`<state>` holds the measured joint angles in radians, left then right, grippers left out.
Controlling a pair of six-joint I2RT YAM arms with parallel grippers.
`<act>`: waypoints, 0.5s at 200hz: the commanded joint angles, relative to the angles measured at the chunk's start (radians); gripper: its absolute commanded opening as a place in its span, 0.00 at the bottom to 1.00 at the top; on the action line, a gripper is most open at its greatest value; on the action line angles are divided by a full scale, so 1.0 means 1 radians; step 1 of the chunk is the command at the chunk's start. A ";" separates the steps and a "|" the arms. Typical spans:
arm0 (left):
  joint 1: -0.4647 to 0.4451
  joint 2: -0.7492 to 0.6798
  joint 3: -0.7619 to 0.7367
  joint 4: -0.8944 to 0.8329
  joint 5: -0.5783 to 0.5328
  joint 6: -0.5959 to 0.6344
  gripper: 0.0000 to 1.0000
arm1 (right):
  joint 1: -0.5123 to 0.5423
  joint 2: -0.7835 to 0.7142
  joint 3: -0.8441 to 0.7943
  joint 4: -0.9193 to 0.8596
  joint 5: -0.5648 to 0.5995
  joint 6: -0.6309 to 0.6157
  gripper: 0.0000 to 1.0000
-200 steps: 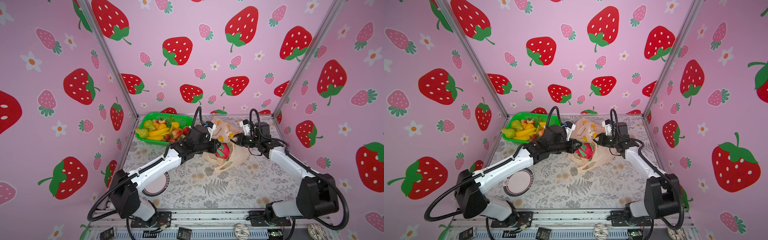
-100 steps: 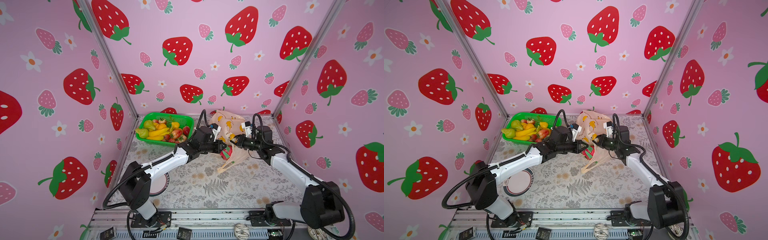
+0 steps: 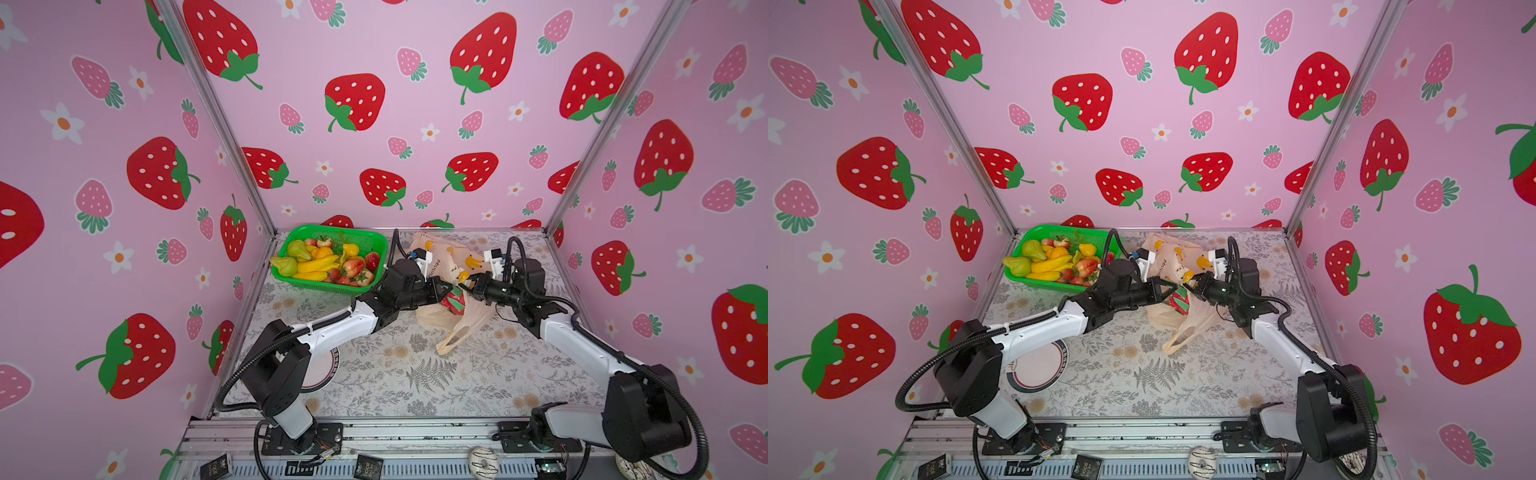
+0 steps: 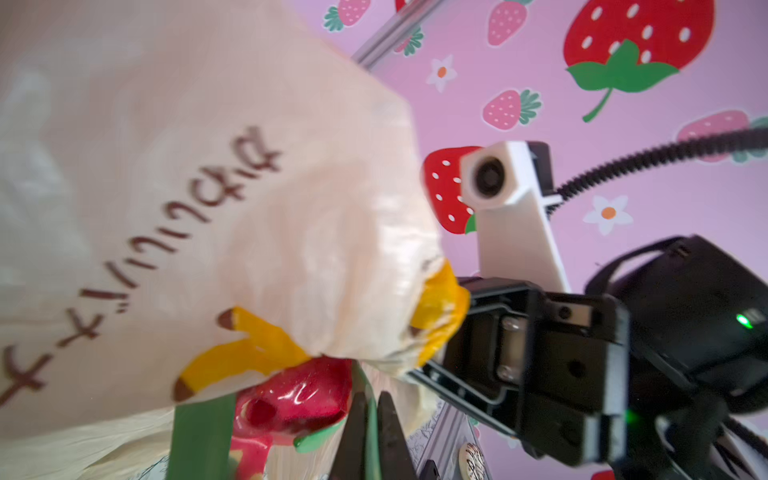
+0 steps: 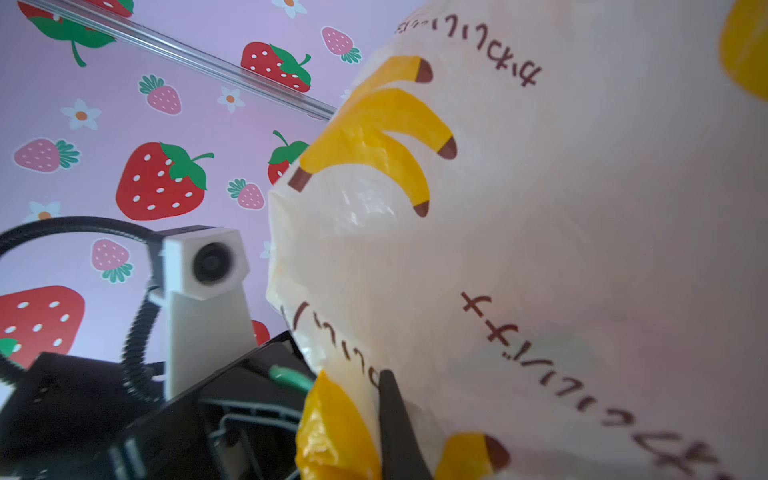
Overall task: Place the fake fruits into the plastic bag and tie a complex knot
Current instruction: 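Lower the dragon fruit into the bag and open the left gripper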
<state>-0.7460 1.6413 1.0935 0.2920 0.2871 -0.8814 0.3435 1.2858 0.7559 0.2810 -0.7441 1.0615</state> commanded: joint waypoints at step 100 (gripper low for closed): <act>-0.035 -0.096 -0.209 0.322 -0.201 -0.104 0.00 | 0.107 -0.040 -0.173 0.394 0.158 0.415 0.07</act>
<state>-0.7654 1.5051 0.8738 0.4290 0.0792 -0.9569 0.4393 1.2263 0.5926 0.5446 -0.6167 1.3792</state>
